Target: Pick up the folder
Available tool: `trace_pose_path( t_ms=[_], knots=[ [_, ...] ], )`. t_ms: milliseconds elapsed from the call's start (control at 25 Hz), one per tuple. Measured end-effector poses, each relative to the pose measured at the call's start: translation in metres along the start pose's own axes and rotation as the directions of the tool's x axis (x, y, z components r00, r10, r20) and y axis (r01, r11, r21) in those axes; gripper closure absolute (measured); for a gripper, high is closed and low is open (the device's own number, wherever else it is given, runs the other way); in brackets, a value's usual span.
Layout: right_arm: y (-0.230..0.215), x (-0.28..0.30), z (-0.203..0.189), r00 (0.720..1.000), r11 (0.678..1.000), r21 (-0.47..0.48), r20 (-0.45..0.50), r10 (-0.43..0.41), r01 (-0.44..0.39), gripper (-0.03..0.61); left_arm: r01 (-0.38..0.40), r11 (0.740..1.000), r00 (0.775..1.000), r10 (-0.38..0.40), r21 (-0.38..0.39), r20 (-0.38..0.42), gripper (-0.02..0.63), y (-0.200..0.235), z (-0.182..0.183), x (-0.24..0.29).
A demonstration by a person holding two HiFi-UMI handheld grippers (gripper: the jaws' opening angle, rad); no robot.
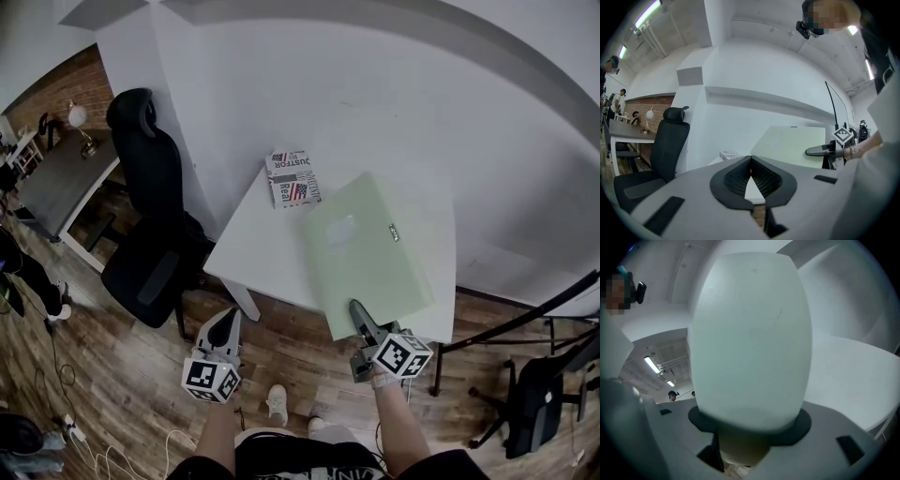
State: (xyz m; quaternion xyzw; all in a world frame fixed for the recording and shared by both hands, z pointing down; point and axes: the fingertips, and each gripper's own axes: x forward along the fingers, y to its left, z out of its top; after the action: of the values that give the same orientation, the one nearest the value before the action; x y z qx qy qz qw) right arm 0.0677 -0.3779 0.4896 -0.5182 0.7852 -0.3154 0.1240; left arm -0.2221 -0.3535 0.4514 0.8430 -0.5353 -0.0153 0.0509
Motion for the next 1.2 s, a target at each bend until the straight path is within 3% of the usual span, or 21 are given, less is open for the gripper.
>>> trace_pose_path(
  t_ms=[360,1200],
  knots=[
    [0.012,-0.013,0.007,1.0,0.993,-0.119,-0.01,0.01,-0.011,0.288,-0.011,1.0,1.0,0.011,0.012,0.018,0.6,-0.01,0.012,-0.01],
    [0.029,-0.032,0.023,0.999,0.979,-0.203,0.009,0.039,-0.036,0.288,-0.041,0.999,0.996,0.038,0.033,0.082,0.6,-0.023,0.043,-0.027]
  ],
)
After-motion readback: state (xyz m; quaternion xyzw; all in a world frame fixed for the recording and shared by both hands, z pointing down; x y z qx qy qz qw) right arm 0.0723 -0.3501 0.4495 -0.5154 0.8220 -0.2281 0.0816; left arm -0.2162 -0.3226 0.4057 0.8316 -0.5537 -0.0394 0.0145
